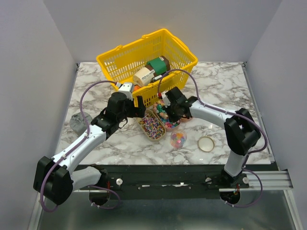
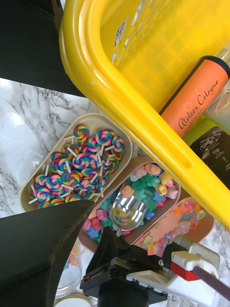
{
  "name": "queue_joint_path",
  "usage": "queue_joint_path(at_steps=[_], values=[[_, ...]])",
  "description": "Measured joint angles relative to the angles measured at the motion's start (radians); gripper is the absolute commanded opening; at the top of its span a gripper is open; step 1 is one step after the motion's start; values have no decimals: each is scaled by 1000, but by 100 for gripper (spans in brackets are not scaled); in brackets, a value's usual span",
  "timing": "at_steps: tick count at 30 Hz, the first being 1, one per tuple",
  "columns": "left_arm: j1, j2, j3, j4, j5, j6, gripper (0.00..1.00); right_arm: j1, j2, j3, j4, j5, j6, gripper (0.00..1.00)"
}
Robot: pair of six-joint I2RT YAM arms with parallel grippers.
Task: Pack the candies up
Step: Scoop the fake candies from the storage box.
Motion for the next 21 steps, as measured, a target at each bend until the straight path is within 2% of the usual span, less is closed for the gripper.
queue_joint_path(at_steps=[5,21], values=[[0,0,0,0,-10,3,99,0,-42,-70,67,1,-13,1],[0,2,0,0,-24,3,99,-1,-187,-241,129,39,-60,1]])
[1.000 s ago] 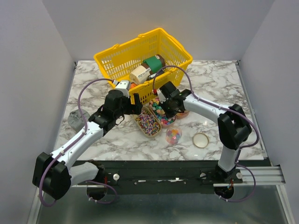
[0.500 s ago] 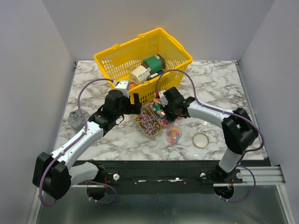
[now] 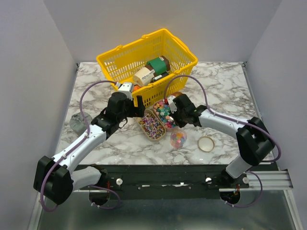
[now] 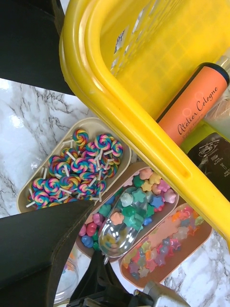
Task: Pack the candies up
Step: Scoop the fake candies from the storage box, then place the fake candies in the packing bottle.
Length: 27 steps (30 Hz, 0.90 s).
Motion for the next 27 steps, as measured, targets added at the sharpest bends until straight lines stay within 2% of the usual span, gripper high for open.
queue_joint_path(at_steps=[5,18,22,27], values=[[0,10,0,0,0,0,99,-1,-58,-51,34,14,-1,1],[0,22,0,0,0,0,99,-2,-377,-194,95,22,-19,1],[0,22,0,0,0,0,99,-2,-447,-198,63,25,-19,1],[0,22,0,0,0,-1,99,-2,-528,-198,-61,24,-3,1]])
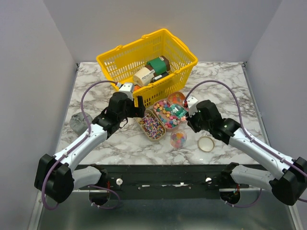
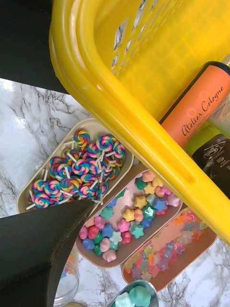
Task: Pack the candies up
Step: Place the fake candies in the packing bottle.
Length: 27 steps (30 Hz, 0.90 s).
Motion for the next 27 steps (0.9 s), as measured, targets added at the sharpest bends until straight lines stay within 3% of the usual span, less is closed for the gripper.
queue_joint_path(at_steps=[9,16,27], values=[[0,11,0,0,1,-5,99,3,-139,4,-191,-71,113,1],[0,33,0,0,1,-8,99,100,-185,55,-311,-75,182,1],[0,33,0,0,1,-12,99,131,-327,-4,-257,-24,304,1]])
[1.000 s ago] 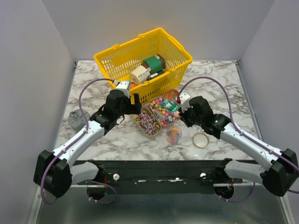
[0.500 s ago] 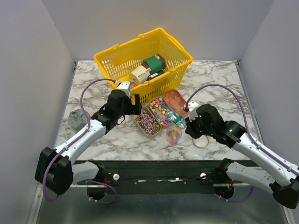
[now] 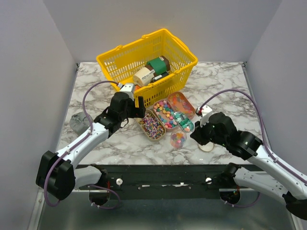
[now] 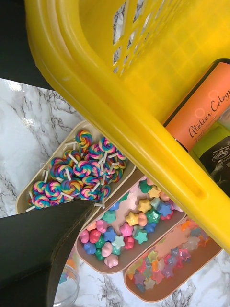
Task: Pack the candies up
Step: Place the fake candies in the packing bottle.
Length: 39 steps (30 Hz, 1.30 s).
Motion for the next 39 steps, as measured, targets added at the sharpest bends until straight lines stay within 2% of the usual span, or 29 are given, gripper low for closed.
queue_joint_path(at_steps=[10,19,39], values=[[0,8,0,0,0,-11,99,89,22,-24,-26,105,164,1],[0,17,0,0,0,-15,99,103,83,-1,-173,117,269,1],[0,17,0,0,0,-15,99,107,253,114,-425,-16,283,1]])
